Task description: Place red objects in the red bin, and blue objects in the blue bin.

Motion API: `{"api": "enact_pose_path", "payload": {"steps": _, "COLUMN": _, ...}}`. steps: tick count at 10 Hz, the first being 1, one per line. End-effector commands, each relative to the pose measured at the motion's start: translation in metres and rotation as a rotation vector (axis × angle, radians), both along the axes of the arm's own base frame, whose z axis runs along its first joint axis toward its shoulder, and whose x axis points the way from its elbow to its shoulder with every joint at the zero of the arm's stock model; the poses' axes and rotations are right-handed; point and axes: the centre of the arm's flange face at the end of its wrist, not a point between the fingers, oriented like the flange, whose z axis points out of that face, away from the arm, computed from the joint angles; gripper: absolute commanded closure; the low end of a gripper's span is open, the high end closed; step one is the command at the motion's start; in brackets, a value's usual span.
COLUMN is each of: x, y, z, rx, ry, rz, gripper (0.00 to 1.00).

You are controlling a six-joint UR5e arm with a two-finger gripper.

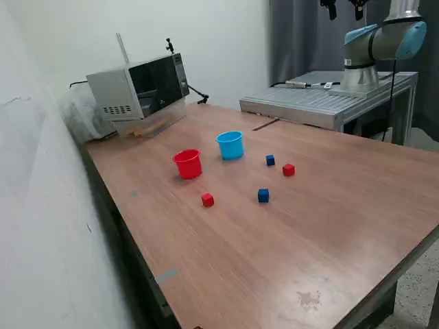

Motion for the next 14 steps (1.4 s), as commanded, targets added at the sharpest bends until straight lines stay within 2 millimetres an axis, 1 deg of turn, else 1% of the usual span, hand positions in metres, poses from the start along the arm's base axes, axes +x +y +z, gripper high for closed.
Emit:
{"api": "enact_pose_path", "payload": {"steps": 1, "x": 0.0, "y": 0.0, "z": 0.0, "rx": -0.002, "ry": 0.001, "rz": 0.0, "gripper": 0.0}}
{"api": "enact_pose_path", "payload": {"steps": 7, "x": 0.0, "y": 0.0, "z": 0.0, "rx": -0.003, "ry": 0.001, "rz": 0.002, "gripper": 0.0}}
{"api": "enact_pose_path", "payload": {"steps": 9, "x": -0.001, "y": -0.005, "z": 0.006, "rx": -0.005, "ry": 0.022, "rz": 0.015, "gripper": 0.0}}
{"api": "enact_pose_path", "payload": {"steps": 10, "x": -0.008, "y": -0.006, "z": 0.014, "rx": -0.011, "ry": 0.069, "rz": 0.016, "gripper": 0.0}}
{"api": "enact_pose_path", "payload": {"steps": 11, "x": -0.024, "y": -0.008, "z": 0.029, "rx": -0.027, "ry": 0.153, "rz": 0.014, "gripper": 0.0}}
{"api": "enact_pose_path", "payload": {"steps": 12, "x": -0.033, "y": -0.015, "z": 0.038, "rx": -0.032, "ry": 0.178, "rz": 0.029, "gripper": 0.0}}
{"api": "enact_pose_path", "payload": {"steps": 13, "x": -0.052, "y": -0.02, "z": 0.048, "rx": -0.044, "ry": 0.247, "rz": 0.03, "gripper": 0.0}}
{"api": "enact_pose_path", "payload": {"steps": 14, "x": -0.062, "y": -0.019, "z": 0.056, "rx": -0.047, "ry": 0.301, "rz": 0.028, "gripper": 0.0}}
